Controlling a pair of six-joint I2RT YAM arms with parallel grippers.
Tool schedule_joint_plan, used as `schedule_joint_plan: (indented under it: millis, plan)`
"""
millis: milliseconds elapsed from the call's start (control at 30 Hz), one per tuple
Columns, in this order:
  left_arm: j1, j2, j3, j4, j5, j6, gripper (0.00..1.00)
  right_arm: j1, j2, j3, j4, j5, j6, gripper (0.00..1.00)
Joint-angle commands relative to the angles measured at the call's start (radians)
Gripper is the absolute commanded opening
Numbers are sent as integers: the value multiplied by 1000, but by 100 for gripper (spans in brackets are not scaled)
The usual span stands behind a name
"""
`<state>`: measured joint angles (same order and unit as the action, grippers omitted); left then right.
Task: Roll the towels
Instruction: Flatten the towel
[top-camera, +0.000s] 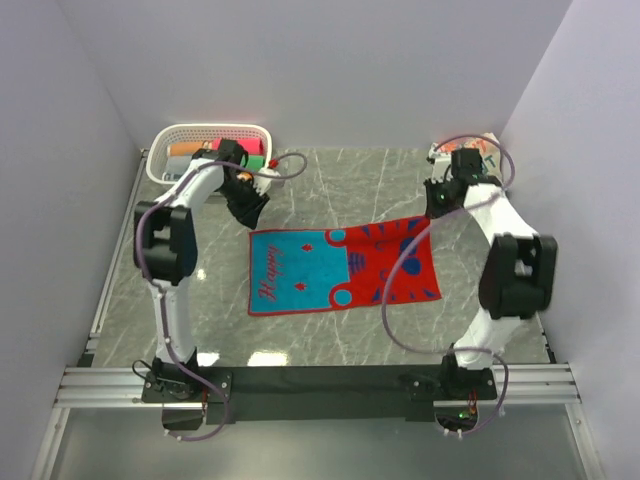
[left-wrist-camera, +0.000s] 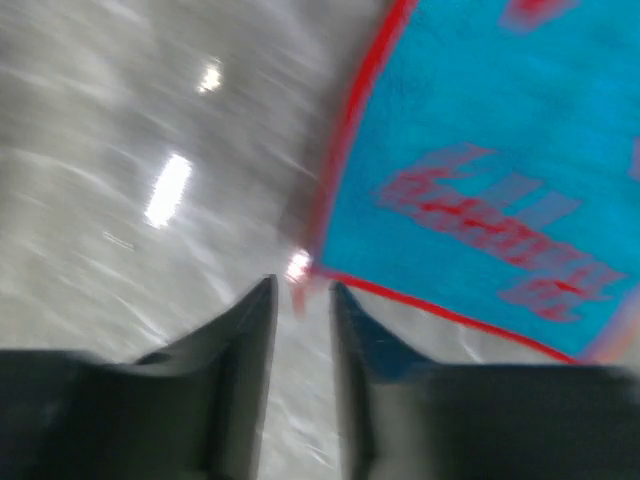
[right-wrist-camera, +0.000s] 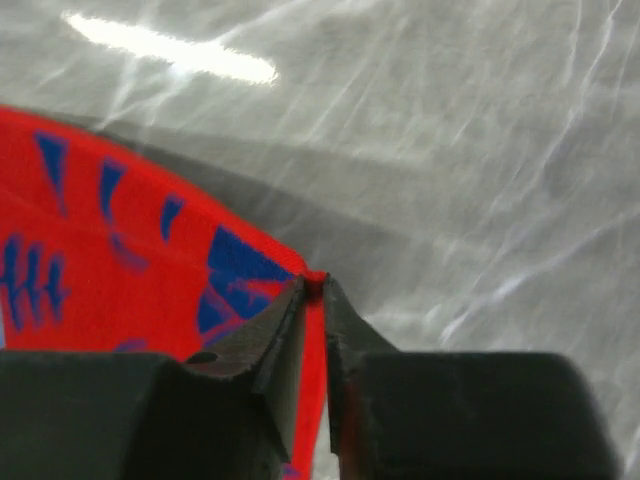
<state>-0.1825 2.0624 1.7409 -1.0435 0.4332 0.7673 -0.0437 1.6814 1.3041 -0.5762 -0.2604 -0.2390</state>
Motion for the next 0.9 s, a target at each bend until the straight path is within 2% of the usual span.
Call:
schedule_joint_plan:
  millis: [0, 33, 100, 133, 200, 233, 267, 333, 400, 533, 667, 867]
  plan:
    - [9, 94, 193, 91, -53, -114, 46, -5, 153, 232, 20, 90, 58, 21]
    - [12, 123, 254, 89, -57, -146, 49, -8, 175, 265, 7, 105, 61, 33]
    - [24, 117, 272, 88, -53, -167, 52, -13, 179, 296, -13, 113, 37, 44]
    - [29, 78, 240, 89, -48, -174, 53, -13, 170, 299, -26, 115, 24, 58]
    - [43, 19, 168, 83, -31, -163, 53, -15, 137, 294, -107, 90, -21, 58]
    - [43, -52, 72, 88, -16, -152, 52, -16, 100, 278, -129, 79, -37, 58]
    - [43, -88, 18, 95, -13, -155, 50, -16, 72, 223, -157, 58, -67, 58]
    - [40, -177, -122, 111, 31, -177, 47, -15, 2, 157, -189, 21, -101, 49]
    - [17, -218, -194, 129, 50, -207, 42, -10, -29, 78, -233, 0, -112, 43]
    - [-43, -209, -325, 249, 41, -360, 25, 1, -61, -28, -271, -34, -102, 24]
    - [-87, -141, -316, 315, 16, -451, 18, 39, -60, -141, -214, -8, -50, 21]
    - [-75, 10, -221, 318, -76, -467, 13, 85, 47, -174, -84, 56, 9, 20]
